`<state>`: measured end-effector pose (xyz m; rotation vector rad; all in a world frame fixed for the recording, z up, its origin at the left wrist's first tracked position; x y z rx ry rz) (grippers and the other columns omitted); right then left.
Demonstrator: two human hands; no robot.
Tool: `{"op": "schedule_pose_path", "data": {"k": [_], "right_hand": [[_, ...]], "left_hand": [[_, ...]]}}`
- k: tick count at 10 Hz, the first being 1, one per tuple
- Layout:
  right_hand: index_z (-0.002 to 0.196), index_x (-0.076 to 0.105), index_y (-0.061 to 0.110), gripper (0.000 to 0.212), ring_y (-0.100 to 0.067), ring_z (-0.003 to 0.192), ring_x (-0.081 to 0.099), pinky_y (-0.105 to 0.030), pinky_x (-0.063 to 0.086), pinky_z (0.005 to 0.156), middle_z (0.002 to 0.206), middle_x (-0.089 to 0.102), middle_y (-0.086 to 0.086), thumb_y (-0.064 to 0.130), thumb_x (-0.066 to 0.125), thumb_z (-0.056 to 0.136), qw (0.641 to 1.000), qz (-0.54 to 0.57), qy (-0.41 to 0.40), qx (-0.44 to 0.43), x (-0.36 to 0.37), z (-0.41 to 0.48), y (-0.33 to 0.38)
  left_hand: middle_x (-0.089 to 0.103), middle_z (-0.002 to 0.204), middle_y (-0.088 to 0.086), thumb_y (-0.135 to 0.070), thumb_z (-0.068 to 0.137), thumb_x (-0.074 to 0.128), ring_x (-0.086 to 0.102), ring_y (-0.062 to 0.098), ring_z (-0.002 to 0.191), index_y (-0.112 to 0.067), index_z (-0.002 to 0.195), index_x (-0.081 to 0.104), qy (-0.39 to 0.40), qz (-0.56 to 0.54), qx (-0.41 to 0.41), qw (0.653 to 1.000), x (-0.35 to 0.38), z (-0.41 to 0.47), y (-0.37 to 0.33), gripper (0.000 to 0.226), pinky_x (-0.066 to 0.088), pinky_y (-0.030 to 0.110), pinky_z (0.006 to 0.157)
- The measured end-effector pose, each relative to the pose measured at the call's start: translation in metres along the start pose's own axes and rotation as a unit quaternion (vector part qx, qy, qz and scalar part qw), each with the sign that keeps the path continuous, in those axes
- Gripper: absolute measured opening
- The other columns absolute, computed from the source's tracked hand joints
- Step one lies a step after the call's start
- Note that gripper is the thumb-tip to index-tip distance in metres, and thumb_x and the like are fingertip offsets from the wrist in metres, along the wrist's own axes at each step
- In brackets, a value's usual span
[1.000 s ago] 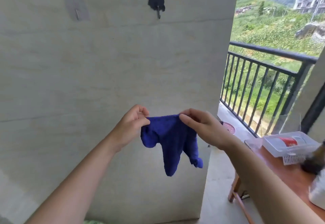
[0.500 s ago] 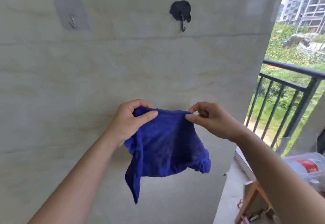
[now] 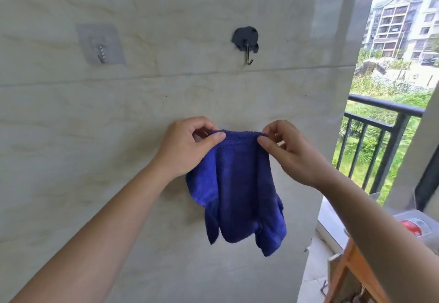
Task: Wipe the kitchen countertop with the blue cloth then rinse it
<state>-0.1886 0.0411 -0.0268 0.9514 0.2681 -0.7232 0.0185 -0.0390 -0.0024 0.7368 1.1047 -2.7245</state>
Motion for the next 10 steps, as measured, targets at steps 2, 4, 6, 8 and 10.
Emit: {"op": "schedule_pose_path", "data": {"k": [2,4,6,8,10], "right_hand": [[0.097,0.061,0.022,0.004,-0.001,0.077,0.057,-0.009,0.040,0.071,0.087,0.063,0.009,0.022,0.063,0.095,0.968,-0.060,-0.214,-0.114,-0.058,0.046,0.049],[0.103,0.069,0.014,0.015,-0.024,0.074,0.062,-0.037,0.052,0.074,0.092,0.060,-0.002,0.020,0.059,0.094,0.927,-0.176,-0.252,-0.215,-0.076,0.097,0.069],[0.107,0.072,0.014,0.020,-0.033,0.072,0.062,-0.041,0.053,0.067,0.095,0.062,-0.010,0.022,0.056,0.097,0.936,-0.183,-0.231,-0.193,-0.041,0.078,0.025],[0.103,0.071,0.013,0.015,-0.019,0.067,0.060,-0.039,0.053,0.065,0.093,0.059,-0.004,0.017,0.059,0.095,0.957,-0.175,-0.162,-0.166,-0.021,0.045,0.000],[0.101,0.072,0.028,0.009,-0.004,0.076,0.062,-0.023,0.051,0.067,0.091,0.066,0.010,0.025,0.066,0.094,0.960,-0.072,-0.218,-0.157,-0.080,-0.004,0.030]], "left_hand": [[0.068,0.083,-0.006,-0.032,0.086,0.069,0.062,0.019,0.081,-0.020,0.092,0.072,-0.221,0.173,0.171,0.945,-0.017,0.046,-0.076,0.014,0.049,0.035,0.074],[0.066,0.081,0.000,-0.035,0.090,0.062,0.058,0.028,0.085,-0.022,0.090,0.072,-0.332,0.321,0.228,0.857,-0.019,0.086,-0.099,0.017,0.042,0.036,0.062],[0.063,0.076,0.006,-0.024,0.096,0.063,0.052,0.031,0.073,-0.012,0.082,0.071,-0.327,0.346,0.272,0.836,0.018,0.048,-0.056,0.020,0.045,0.040,0.061],[0.065,0.084,0.006,-0.021,0.091,0.065,0.054,0.031,0.079,-0.012,0.091,0.074,-0.297,0.335,0.226,0.865,0.031,0.036,-0.050,0.013,0.046,0.038,0.066],[0.059,0.098,0.009,-0.015,0.089,0.061,0.049,0.031,0.083,-0.011,0.104,0.070,-0.211,0.327,0.159,0.908,0.064,-0.054,0.015,0.018,0.042,0.038,0.070]]}}
Point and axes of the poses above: each hand's wrist, its own z-axis towards the middle knuckle, its own x-axis out of the palm, y = z × x, the point moved 6 cm from there along z, towards the middle knuckle
